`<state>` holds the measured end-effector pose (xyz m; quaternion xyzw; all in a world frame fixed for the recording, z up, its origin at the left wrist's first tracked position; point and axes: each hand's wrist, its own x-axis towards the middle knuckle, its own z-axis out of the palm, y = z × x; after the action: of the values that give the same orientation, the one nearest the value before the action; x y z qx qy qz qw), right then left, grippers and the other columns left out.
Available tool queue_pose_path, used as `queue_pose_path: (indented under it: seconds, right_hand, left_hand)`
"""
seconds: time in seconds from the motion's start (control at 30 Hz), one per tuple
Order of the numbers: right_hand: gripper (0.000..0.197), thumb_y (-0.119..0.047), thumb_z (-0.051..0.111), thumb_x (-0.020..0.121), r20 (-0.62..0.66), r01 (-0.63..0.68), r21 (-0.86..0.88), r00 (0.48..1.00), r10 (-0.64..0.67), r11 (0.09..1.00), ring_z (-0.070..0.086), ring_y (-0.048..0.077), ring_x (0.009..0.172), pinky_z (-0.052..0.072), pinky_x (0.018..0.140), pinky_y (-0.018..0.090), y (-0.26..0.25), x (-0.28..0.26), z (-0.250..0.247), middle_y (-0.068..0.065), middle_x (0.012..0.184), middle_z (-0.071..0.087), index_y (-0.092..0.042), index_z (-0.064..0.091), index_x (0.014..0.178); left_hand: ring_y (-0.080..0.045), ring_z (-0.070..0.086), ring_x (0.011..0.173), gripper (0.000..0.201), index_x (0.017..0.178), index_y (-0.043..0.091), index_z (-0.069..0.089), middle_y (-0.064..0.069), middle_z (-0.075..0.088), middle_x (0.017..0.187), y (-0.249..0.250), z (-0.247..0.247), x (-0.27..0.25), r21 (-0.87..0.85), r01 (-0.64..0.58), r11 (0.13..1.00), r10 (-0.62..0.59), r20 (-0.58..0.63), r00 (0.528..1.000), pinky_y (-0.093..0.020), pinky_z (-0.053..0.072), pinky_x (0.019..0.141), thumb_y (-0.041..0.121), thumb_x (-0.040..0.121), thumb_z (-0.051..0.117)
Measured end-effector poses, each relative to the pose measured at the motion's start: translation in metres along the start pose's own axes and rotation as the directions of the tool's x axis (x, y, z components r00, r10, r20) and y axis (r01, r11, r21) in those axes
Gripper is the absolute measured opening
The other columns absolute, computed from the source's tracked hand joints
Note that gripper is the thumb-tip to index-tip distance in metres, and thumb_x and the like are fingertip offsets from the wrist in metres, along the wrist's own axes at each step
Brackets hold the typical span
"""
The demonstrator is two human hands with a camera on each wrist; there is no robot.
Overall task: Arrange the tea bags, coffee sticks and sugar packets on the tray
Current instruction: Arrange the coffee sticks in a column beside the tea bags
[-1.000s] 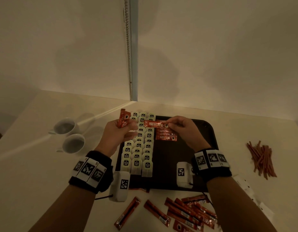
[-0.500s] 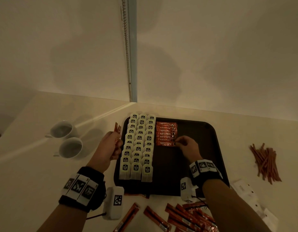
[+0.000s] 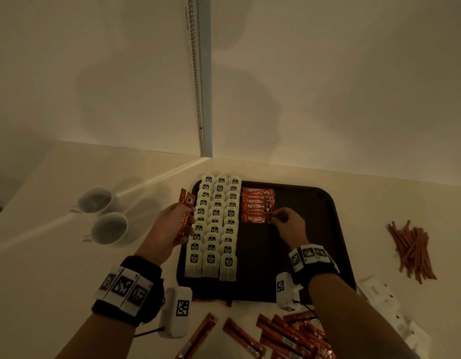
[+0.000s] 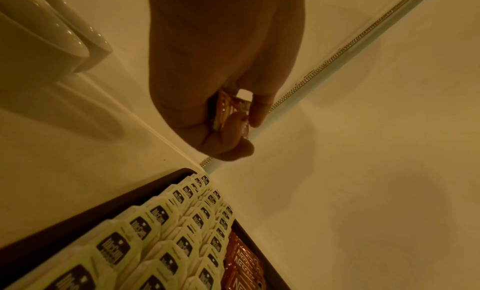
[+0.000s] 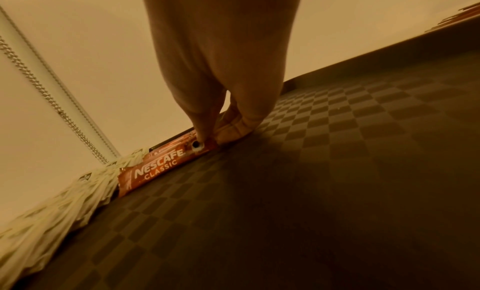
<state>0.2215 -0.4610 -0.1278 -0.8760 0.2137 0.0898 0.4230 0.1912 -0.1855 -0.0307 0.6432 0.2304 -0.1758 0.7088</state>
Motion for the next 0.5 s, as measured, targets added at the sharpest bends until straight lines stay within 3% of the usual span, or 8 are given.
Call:
queue_pose_path:
  seconds: [0.1,0.2,0.33,0.43,0.5]
  right_hand:
    - [0.019,-0.011,0.061,0.088,0.002,-0.004,-0.002,1.000,0.004,1.000,0.048,0.006,0.097,0.039,0.087,0.022,-0.001,0.000,0.001,0.001,0.113,0.058,-0.014,0.060,0.106]
    - [0.020,-0.011,0.061,0.087,-0.006,-0.020,0.001,1.000,0.020,1.000,0.048,0.006,0.097,0.039,0.088,0.024,-0.002,0.001,0.001,0.001,0.113,0.058,-0.014,0.060,0.107]
    - [0.021,-0.012,0.062,0.087,-0.037,-0.024,0.011,0.999,0.025,1.000,0.053,0.009,0.100,0.041,0.084,0.022,-0.002,0.000,-0.001,0.001,0.111,0.058,-0.015,0.058,0.107]
    - [0.019,-0.017,0.060,0.089,-0.054,0.082,0.087,0.996,-0.077,0.993,0.057,0.013,0.101,0.042,0.073,0.015,-0.017,-0.009,-0.007,-0.004,0.106,0.057,-0.016,0.057,0.108]
    - [0.018,-0.025,0.058,0.091,0.038,0.211,0.211,0.974,-0.224,0.954,0.058,0.015,0.103,0.047,0.075,0.019,-0.039,-0.023,-0.010,-0.008,0.104,0.057,-0.019,0.056,0.108]
  left_hand:
    - [-0.013,0.047,0.047,0.012,0.093,0.009,0.052,-0.007,0.057,0.065,0.001,0.000,0.000,-0.032,0.011,0.999,-0.011,0.019,1.000,-0.017,0.030,0.037,0.013,0.096,0.041]
    - [-0.014,0.048,0.049,0.006,0.094,0.010,0.047,-0.008,0.061,0.065,0.003,0.000,0.000,-0.057,0.014,0.998,-0.012,0.045,0.999,-0.021,0.032,0.046,0.011,0.097,0.041]
    - [-0.010,0.058,0.055,0.011,0.101,0.009,0.060,-0.004,0.064,0.076,0.004,0.003,-0.004,0.039,-0.051,0.998,0.047,0.114,0.992,-0.020,0.041,0.052,0.015,0.097,0.051]
    - [-0.007,0.063,0.060,0.010,0.097,0.009,0.066,-0.002,0.067,0.079,0.007,0.007,-0.006,0.104,-0.099,0.990,0.087,0.112,0.990,-0.017,0.048,0.053,0.015,0.092,0.060]
    - [-0.007,0.065,0.058,0.009,0.095,0.008,0.067,-0.003,0.071,0.078,0.011,0.012,-0.005,0.135,-0.118,0.984,0.101,0.121,0.987,-0.015,0.048,0.051,0.012,0.088,0.065]
